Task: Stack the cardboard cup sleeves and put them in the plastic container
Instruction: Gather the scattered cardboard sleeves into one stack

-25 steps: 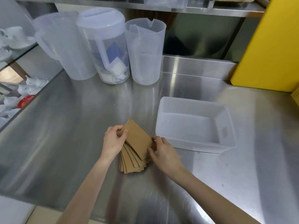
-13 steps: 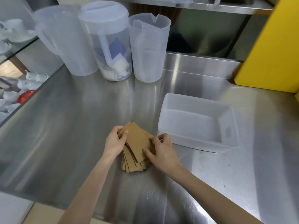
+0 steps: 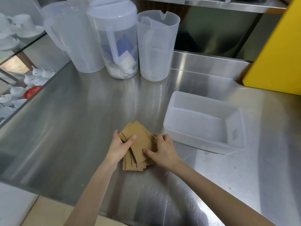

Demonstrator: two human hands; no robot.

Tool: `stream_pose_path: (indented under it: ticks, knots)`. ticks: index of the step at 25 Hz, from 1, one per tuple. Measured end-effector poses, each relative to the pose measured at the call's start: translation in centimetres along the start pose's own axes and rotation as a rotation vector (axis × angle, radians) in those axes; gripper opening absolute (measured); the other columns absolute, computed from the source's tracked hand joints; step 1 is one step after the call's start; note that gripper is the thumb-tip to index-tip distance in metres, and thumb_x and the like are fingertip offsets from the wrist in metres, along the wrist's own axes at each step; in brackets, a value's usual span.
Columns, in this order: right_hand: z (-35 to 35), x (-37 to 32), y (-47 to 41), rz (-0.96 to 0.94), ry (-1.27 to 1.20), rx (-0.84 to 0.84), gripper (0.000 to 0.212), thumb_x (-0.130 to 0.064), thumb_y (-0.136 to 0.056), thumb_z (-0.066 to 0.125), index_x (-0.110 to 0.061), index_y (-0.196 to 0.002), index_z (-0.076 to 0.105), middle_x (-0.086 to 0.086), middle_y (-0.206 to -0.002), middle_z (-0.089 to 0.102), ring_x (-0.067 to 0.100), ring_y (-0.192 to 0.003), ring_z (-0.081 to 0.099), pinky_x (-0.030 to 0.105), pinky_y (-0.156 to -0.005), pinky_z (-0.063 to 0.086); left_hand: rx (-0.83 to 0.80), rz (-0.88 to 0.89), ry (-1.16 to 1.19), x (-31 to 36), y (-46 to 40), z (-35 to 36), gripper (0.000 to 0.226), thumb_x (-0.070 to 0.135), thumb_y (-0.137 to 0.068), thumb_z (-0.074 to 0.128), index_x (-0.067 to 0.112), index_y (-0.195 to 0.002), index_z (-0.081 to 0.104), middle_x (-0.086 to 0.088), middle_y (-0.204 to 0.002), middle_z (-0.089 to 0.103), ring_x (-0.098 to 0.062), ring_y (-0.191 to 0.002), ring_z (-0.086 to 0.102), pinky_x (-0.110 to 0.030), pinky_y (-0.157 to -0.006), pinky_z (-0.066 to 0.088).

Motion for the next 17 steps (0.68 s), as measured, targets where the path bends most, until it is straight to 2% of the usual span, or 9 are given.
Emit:
stream_pose_path:
  ticks: [2, 3, 5, 6, 9, 12, 17]
  knots:
    - [0.6, -0.1, -0.2, 0.028, -0.061, -0.048, 0.065, -0.039, -0.084, 0.056, -0.007, -0.134, 0.029, 0.015, -0.132, 0.039, 0.029, -0.123, 0.04, 0.033, -0.101, 0.036, -0.014, -0.073, 0.089, -1.4, 0.0, 0.0, 0.09, 0.031, -0.077, 0.067, 0.006, -0.142, 0.008, -0.009, -0.135, 0.048, -0.026, -0.123, 0.048, -0.044, -0.107, 0.037]
    - [0.8, -0.1, -0.3, 0.047, -0.092, -0.069, 0.062, -0.038, -0.085, 0.055, -0.006, -0.132, 0.03, 0.015, -0.132, 0.041, 0.029, -0.121, 0.042, 0.029, -0.096, 0.036, -0.013, -0.101, 0.107, -1.7, 0.1, 0.0, 0.092, 0.033, -0.074, 0.069, 0.005, -0.14, 0.011, -0.009, -0.133, 0.05, -0.026, -0.121, 0.05, -0.044, -0.106, 0.039]
    - [1.1, 0.0, -0.5, 0.102, -0.154, -0.103, 0.058, -0.037, -0.085, 0.055, -0.003, -0.128, 0.033, 0.016, -0.131, 0.045, 0.028, -0.119, 0.046, 0.025, -0.086, 0.035, -0.039, -0.118, 0.149, -2.0, 0.1, 0.1, 0.088, 0.04, -0.067, 0.072, 0.005, -0.134, 0.027, -0.01, -0.129, 0.055, -0.024, -0.114, 0.055, -0.041, -0.1, 0.044]
    - [1.1, 0.1, -0.7, 0.133, -0.186, -0.119, 0.057, -0.036, -0.085, 0.056, -0.003, -0.126, 0.034, 0.015, -0.13, 0.047, 0.028, -0.118, 0.048, 0.026, -0.084, 0.036, -0.062, -0.112, 0.176, -1.9, 0.1, 0.2, 0.077, 0.037, -0.069, 0.071, 0.006, -0.129, 0.036, -0.01, -0.126, 0.057, -0.023, -0.111, 0.058, -0.04, -0.098, 0.046]
    - [1.5, 0.3, -1.1, 0.202, -0.291, -0.158, 0.058, -0.036, -0.083, 0.06, -0.003, -0.123, 0.034, 0.014, -0.126, 0.052, 0.027, -0.114, 0.053, 0.032, -0.089, 0.046, -0.123, -0.084, 0.228, -0.9, 0.7, 1.1, 0.035, 0.018, -0.086, 0.057, 0.008, -0.119, 0.05, -0.007, -0.114, 0.062, -0.022, -0.103, 0.059, -0.033, -0.087, 0.048]
    - [1.9, 0.4, -1.6, 0.245, -0.401, -0.163, 0.062, -0.031, -0.079, 0.066, -0.002, -0.123, 0.033, 0.013, -0.123, 0.051, 0.026, -0.114, 0.053, 0.039, -0.099, 0.047, -0.12, -0.083, 0.231, -0.8, 1.0, 1.5, 0.036, 0.017, -0.086, 0.056, 0.007, -0.12, 0.051, -0.01, -0.115, 0.063, -0.023, -0.102, 0.06, -0.03, -0.08, 0.049]
    - [2.8, 1.3, -2.4, 0.311, -0.605, -0.207, 0.08, -0.027, -0.057, 0.081, -0.001, -0.123, 0.043, 0.013, -0.12, 0.06, 0.026, -0.108, 0.06, 0.04, -0.097, 0.05, -0.108, -0.071, 0.257, -0.8, 1.4, 2.0, 0.03, 0.017, -0.086, 0.056, 0.012, -0.116, 0.05, -0.006, -0.106, 0.064, -0.019, -0.095, 0.062, -0.027, -0.072, 0.05]
Point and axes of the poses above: each hand's wrist, its own y-axis away from the middle knuckle, its own z-axis out of the palm, x = y × z, the point moved 8 cm from there along -y, towards the middle knuckle
